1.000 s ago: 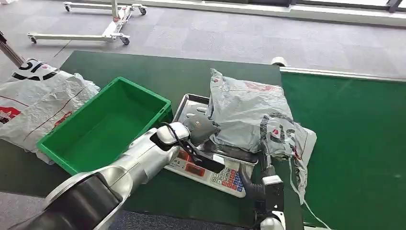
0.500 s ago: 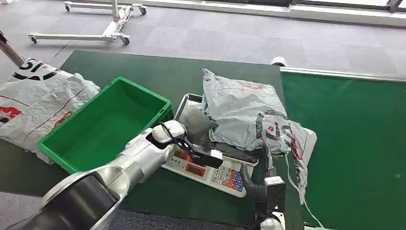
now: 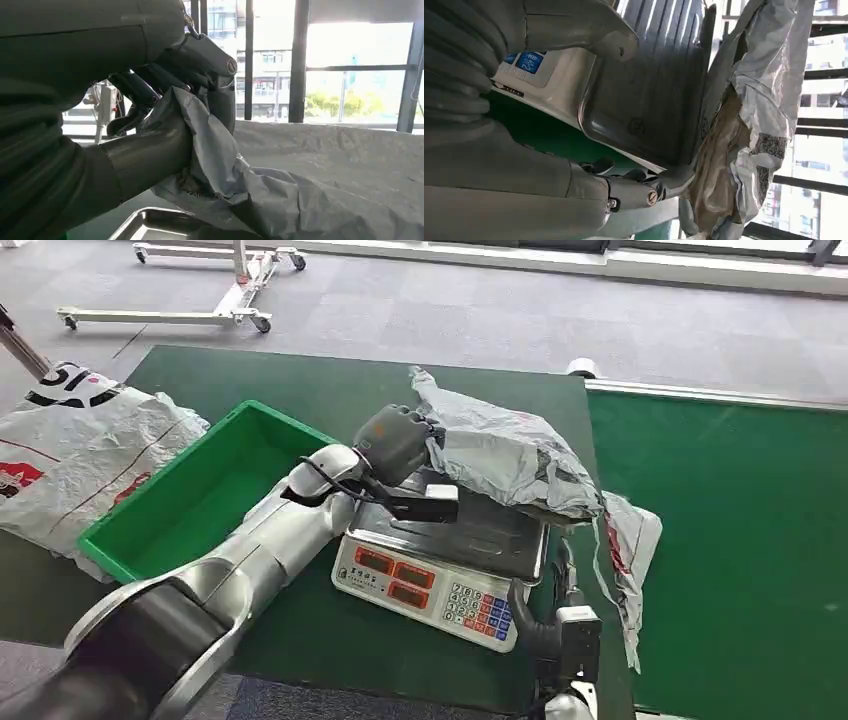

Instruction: Moved the parcel from conveyor to table for the left to box.

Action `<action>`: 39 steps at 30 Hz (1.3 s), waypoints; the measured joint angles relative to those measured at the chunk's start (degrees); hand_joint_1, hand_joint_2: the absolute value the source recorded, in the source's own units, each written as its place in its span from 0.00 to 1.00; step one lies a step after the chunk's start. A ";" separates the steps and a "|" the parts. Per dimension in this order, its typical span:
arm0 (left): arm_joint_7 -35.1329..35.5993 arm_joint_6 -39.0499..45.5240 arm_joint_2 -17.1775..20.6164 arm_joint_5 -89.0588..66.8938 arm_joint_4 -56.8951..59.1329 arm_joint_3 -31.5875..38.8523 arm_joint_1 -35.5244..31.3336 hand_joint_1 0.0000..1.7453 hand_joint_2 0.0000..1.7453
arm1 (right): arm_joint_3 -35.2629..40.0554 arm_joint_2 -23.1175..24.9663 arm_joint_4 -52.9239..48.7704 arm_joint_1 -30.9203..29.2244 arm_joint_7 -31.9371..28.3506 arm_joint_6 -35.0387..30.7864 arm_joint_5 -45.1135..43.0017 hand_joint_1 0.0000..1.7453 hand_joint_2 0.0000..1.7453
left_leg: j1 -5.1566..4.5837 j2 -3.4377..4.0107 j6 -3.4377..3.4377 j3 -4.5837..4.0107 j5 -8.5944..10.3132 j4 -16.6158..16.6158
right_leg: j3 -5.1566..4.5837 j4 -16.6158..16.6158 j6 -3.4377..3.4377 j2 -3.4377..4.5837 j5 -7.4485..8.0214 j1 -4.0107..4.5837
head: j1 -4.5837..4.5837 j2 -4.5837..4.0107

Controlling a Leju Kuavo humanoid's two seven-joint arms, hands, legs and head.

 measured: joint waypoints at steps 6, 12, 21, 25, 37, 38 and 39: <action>-1.02 -1.82 4.64 15.32 -7.86 3.83 -2.35 1.00 1.00 | -0.17 -0.13 0.00 0.44 -1.40 -2.04 -3.00 0.00 1.00 | 0.03 0.11 -0.08 -0.10 0.06 -0.01 | -0.09 0.14 -0.08 0.10 0.06 0.07 | -0.02 0.00; 4.51 -11.54 20.62 30.93 -28.11 15.53 0.17 1.00 1.00 | -2.29 -0.57 -0.11 2.34 -3.10 -3.35 -3.91 0.00 1.00 | 0.02 1.08 -0.25 0.35 -0.04 -0.32 | -0.29 0.22 -0.33 1.07 0.06 0.06 | -0.04 0.00; 1.18 -8.13 30.60 32.53 -55.09 33.69 33.48 1.00 1.00 | -4.77 -0.94 -0.94 3.73 -3.76 -3.54 -3.45 0.00 1.00 | 0.07 1.24 -0.71 0.72 -0.48 -0.38 | -0.10 0.20 -0.58 1.23 -0.39 0.06 | -0.06 0.00; 2.16 -9.18 31.54 31.76 -59.59 36.92 37.05 1.00 1.00 | -5.25 -0.96 -1.16 3.80 -3.76 -3.37 -3.19 0.00 1.00 | 0.10 0.68 -0.62 0.48 -0.41 -0.33 | -0.04 0.19 -0.50 0.66 -0.47 0.10 | 0.00 0.00; -1.68 -12.12 22.83 31.96 -82.80 52.84 64.46 1.00 1.00 | -9.22 -0.59 -3.19 5.06 -0.92 -0.05 1.44 0.00 1.00 | 0.04 1.03 -0.52 0.76 -0.89 -0.30 | 0.16 0.14 -0.39 1.00 -0.81 -0.01 | 0.00 0.00; -1.68 -12.61 21.54 31.70 -84.46 53.99 66.06 1.00 1.00 | -9.62 -0.48 -3.39 5.06 -0.65 0.37 1.95 0.00 1.00 | 0.04 0.96 -0.49 0.74 -0.94 -0.29 | 0.19 0.14 -0.38 0.92 -0.82 0.00 | -0.04 0.00; -1.68 -13.09 19.95 31.26 -86.21 55.20 67.12 1.00 1.00 | -10.05 -0.31 -3.67 5.06 -0.44 0.81 2.51 0.00 1.00 | 0.04 0.91 -0.49 0.73 -0.94 -0.28 | 0.21 0.13 -0.38 0.84 -0.83 0.00 | 0.00 0.00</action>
